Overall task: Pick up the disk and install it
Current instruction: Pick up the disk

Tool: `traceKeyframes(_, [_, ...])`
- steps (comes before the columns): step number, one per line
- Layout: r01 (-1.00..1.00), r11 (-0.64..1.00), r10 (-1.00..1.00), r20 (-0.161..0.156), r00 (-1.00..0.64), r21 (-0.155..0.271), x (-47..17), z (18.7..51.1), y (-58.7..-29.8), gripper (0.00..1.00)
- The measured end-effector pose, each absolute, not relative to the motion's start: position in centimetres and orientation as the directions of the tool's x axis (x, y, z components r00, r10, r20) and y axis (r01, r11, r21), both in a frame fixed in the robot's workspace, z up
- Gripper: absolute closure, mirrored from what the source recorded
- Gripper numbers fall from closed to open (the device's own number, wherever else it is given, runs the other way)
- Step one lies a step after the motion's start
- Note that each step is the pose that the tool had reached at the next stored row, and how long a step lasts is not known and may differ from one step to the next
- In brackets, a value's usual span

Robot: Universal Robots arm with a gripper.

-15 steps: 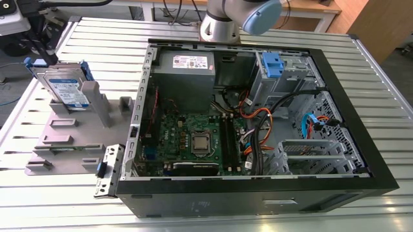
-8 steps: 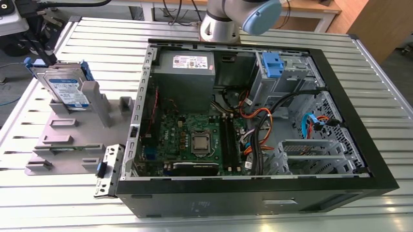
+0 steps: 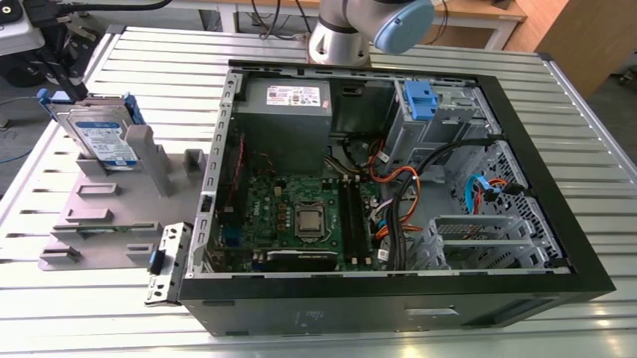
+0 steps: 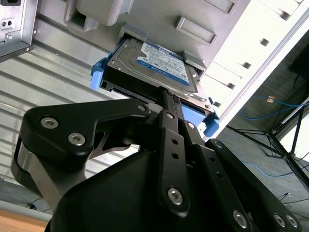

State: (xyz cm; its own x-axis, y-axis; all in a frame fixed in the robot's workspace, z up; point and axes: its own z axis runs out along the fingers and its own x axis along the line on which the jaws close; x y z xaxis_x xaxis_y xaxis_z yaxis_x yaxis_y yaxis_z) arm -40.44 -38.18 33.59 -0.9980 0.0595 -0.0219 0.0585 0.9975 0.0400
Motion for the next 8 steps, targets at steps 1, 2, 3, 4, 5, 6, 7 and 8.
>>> traceKeyframes(1, [0.058, 0.998, 0.059, -0.022, -0.998, 0.04, -40.44, 33.59, -38.19, 0.89])
traceKeyframes(2, [0.056, 0.998, 0.057, -0.022, -0.998, 0.04, -40.44, 33.59, -38.19, 0.89])
traceKeyframes(3, [0.053, 0.998, 0.054, -0.022, -0.998, 0.04, -40.44, 33.6, -38.18, 0.89])
traceKeyframes(4, [0.048, 0.998, 0.049, -0.022, -0.999, 0.04, -40.45, 33.6, -38.18, 0.89])
traceKeyframes(5, [0.041, 0.998, 0.042, -0.022, -0.999, 0.04, -40.45, 33.6, -38.18, 0.89])
traceKeyframes(6, [0.034, 0.999, 0.035, -0.022, -0.999, 0.04, -40.45, 33.6, -38.18, 0.89])
traceKeyframes(7, [0.024, 0.999, 0.025, -0.022, -0.999, 0.04, -40.45, 33.6, -38.18, 0.89])
traceKeyframes(8, [0.016, 0.999, 0.017, -0.022, -1.0, 0.04, -40.45, 33.59, -38.18, 0.89])
